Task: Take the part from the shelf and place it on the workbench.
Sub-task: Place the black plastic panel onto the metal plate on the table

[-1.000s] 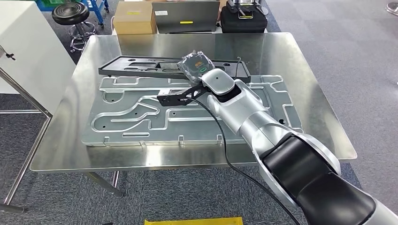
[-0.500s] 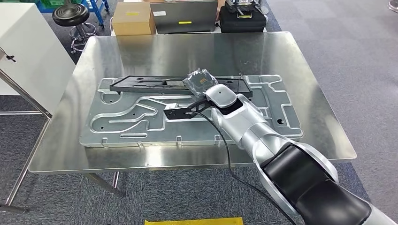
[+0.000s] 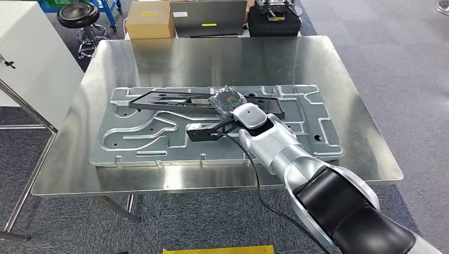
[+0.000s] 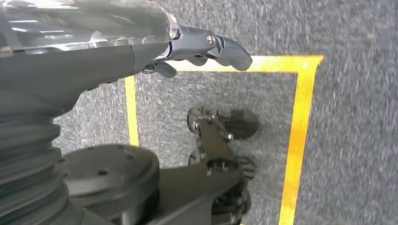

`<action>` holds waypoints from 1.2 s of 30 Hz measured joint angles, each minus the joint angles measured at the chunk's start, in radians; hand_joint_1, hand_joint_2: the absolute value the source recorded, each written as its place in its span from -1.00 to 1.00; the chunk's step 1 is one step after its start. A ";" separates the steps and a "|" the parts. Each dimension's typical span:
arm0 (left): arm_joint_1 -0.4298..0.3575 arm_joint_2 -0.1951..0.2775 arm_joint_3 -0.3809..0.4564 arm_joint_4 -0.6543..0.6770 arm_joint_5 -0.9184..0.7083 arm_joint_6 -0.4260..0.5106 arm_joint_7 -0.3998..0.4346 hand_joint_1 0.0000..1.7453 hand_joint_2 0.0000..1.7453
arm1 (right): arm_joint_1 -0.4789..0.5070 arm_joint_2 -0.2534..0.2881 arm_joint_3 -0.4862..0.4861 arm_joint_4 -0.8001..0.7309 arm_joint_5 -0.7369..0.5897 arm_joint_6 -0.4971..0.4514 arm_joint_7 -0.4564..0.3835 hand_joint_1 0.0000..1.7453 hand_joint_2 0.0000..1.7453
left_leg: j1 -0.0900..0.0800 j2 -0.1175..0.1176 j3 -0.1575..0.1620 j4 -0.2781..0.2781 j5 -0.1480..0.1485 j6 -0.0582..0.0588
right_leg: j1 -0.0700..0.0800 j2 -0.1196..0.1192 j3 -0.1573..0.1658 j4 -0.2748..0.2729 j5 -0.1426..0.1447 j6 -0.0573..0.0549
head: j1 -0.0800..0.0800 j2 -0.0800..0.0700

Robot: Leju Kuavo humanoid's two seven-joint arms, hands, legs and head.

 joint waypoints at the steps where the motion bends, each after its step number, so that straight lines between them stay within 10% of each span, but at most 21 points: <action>1: 0.000 0.000 0.000 0.000 0.000 0.000 0.000 -1.00 1.00 | 0.000 0.000 -0.001 0.000 0.000 0.000 0.000 1.00 1.00 | 0.003 0.000 0.002 -0.003 0.002 0.005 | 0.000 -0.001 -0.003 0.009 -0.008 0.005 | 0.000 0.000; 5: -0.003 0.000 -0.001 0.000 -0.001 -0.001 -0.002 -1.00 1.00 | 0.002 -0.007 -0.007 0.002 -0.003 -0.001 0.004 1.00 1.00 | 0.005 0.002 0.005 -0.009 0.005 0.019 | -0.006 -0.003 -0.095 0.210 -0.109 0.021 | 0.000 0.000; 7: -0.003 0.000 -0.004 0.000 -0.003 -0.004 -0.002 -1.00 1.00 | 0.011 -0.011 -0.008 0.006 -0.003 0.000 0.006 1.00 1.00 | 0.005 0.001 0.006 -0.008 0.004 0.019 | -0.009 -0.004 -0.126 0.268 -0.113 0.024 | 0.000 0.000; 11: -0.005 -0.001 -0.008 0.000 -0.006 -0.007 -0.002 -1.00 1.00 | 0.022 -0.016 -0.008 0.009 0.000 -0.001 0.011 1.00 1.00 | 0.003 0.000 0.007 -0.005 0.001 0.012 | -0.009 -0.004 -0.028 0.049 0.000 0.013 | 0.000 0.000; 16: -0.008 -0.001 -0.015 0.000 0.000 -0.006 -0.002 -1.00 1.00 | 0.032 -0.018 -0.009 0.013 0.000 -0.002 0.014 1.00 1.00 | 0.000 0.000 0.004 -0.004 -0.006 -0.013 | -0.006 -0.003 -0.002 -0.010 0.014 -0.010 | 0.000 0.000; 22: -0.007 -0.001 -0.017 0.000 0.002 -0.004 -0.003 -1.00 1.00 | 0.042 -0.017 -0.009 0.015 0.001 -0.002 0.014 1.00 1.00 | 0.003 0.001 -0.120 0.279 -0.133 -0.030 | -0.008 -0.006 0.003 -0.016 0.016 -0.026 | 0.000 0.000; 28: -0.009 -0.001 -0.017 0.000 0.004 -0.004 -0.003 -1.00 1.00 | 0.042 -0.016 -0.011 0.016 0.001 -0.002 0.014 1.00 1.00 | -0.002 0.002 0.008 0.006 -0.010 -0.011 | -0.003 -0.002 -0.003 0.001 0.007 -0.010 | 0.000 0.000; 32: -0.010 -0.002 -0.018 0.000 0.006 -0.004 -0.003 -1.00 1.00 | 0.039 -0.017 -0.014 0.016 0.001 -0.001 0.014 1.00 1.00 | 0.002 0.001 0.010 -0.004 -0.004 0.010 | -0.003 -0.003 -0.013 0.019 -0.007 0.012 | 0.000 0.000; 36: -0.012 -0.001 -0.018 0.000 0.012 -0.003 -0.003 -1.00 1.00 | 0.038 -0.017 -0.016 0.018 0.004 -0.001 0.014 1.00 1.00 | 0.004 0.002 0.011 -0.008 -0.001 0.021 | -0.009 -0.004 -0.110 0.235 -0.114 0.027 | 0.000 0.000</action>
